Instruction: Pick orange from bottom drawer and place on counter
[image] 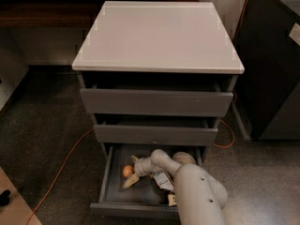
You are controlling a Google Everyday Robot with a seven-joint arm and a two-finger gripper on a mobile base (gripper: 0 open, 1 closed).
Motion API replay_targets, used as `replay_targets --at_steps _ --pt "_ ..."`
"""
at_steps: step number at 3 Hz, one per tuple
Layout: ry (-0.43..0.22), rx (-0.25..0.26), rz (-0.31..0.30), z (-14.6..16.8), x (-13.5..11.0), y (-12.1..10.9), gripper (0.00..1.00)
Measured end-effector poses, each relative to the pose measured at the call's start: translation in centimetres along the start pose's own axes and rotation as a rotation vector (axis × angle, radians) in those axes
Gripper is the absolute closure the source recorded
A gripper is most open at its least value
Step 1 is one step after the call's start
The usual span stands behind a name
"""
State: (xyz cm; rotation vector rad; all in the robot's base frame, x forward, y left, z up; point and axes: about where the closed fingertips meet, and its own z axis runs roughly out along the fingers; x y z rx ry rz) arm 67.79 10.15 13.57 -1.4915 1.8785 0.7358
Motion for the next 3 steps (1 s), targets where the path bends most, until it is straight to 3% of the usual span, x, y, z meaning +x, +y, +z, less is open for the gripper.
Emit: replay_targets --at_steps 1,3 --pt "-0.006 0.006 -0.001 0.4 -0.5 -0.3 0.18" --pt "0.025 0.042 0.02 -1.2 -1.2 0.1 0.8"
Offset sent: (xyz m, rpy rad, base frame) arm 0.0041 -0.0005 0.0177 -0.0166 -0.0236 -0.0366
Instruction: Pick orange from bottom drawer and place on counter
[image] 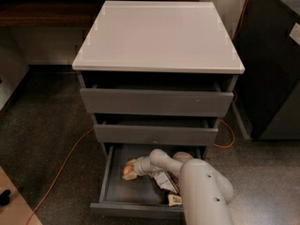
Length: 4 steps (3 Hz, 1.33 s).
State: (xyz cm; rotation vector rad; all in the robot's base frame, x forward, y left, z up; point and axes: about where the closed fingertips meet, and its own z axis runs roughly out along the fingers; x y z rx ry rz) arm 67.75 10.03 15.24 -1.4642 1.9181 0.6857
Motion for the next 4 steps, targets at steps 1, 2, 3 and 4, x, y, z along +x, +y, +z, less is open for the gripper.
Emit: replay_targets --at_steps 1,2,3,4 --pt "-0.008 0.015 -0.013 -2.2 -2.2 1.0 1.0" --pt "-0.032 0.026 -0.017 -5.2 -4.8 3.0 1.0" --pt "-0.064 -0.002 -0.023 -8.1 -7.8 6.7 1.0" --pt "-0.083 -0.016 -0.019 -9.2 -9.4 9.0 1.0"
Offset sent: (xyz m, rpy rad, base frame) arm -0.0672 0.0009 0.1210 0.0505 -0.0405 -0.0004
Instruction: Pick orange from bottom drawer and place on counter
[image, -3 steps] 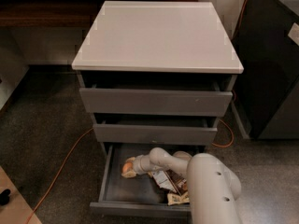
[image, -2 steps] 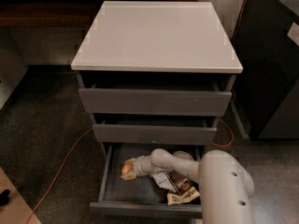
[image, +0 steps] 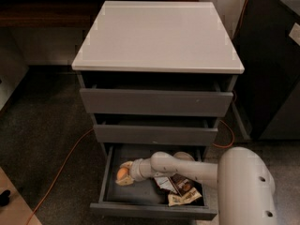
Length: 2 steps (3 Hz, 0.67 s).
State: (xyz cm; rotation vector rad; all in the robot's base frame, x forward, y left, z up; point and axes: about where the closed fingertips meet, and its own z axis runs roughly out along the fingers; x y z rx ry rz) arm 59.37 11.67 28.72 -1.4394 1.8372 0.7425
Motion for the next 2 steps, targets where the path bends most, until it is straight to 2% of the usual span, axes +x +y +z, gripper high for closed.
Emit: replay_targets --at_steps 1,2 --pt "-0.045 0.001 0.001 -1.92 -4.53 2.85 1.0" --pt "-0.053 -0.005 0.007 -2.81 -5.39 3.29 1.0"
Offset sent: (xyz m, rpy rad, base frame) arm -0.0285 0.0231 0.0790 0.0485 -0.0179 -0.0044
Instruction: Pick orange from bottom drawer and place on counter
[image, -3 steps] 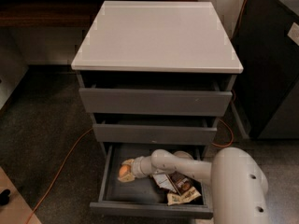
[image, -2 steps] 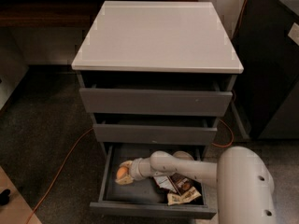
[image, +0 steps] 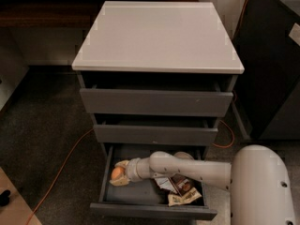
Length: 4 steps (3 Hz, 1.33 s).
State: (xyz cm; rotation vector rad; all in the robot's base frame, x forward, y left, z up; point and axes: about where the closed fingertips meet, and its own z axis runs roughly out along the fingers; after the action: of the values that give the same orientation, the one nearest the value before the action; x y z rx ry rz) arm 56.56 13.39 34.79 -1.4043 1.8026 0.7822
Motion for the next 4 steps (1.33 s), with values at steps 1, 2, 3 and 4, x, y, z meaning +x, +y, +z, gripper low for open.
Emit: replay_targets --at_steps 1,2,3,4 --pt "-0.028 0.011 -0.023 -4.1 -2.2 1.4 1.0" --pt "-0.054 0.027 -0.04 -7.2 -3.8 2.3 1.0" --pt "-0.079 0.029 -0.072 -10.0 -5.9 3.0 1.0" --pt "-0.103 0.02 -0.108 -12.7 -8.6 3.0 1.0"
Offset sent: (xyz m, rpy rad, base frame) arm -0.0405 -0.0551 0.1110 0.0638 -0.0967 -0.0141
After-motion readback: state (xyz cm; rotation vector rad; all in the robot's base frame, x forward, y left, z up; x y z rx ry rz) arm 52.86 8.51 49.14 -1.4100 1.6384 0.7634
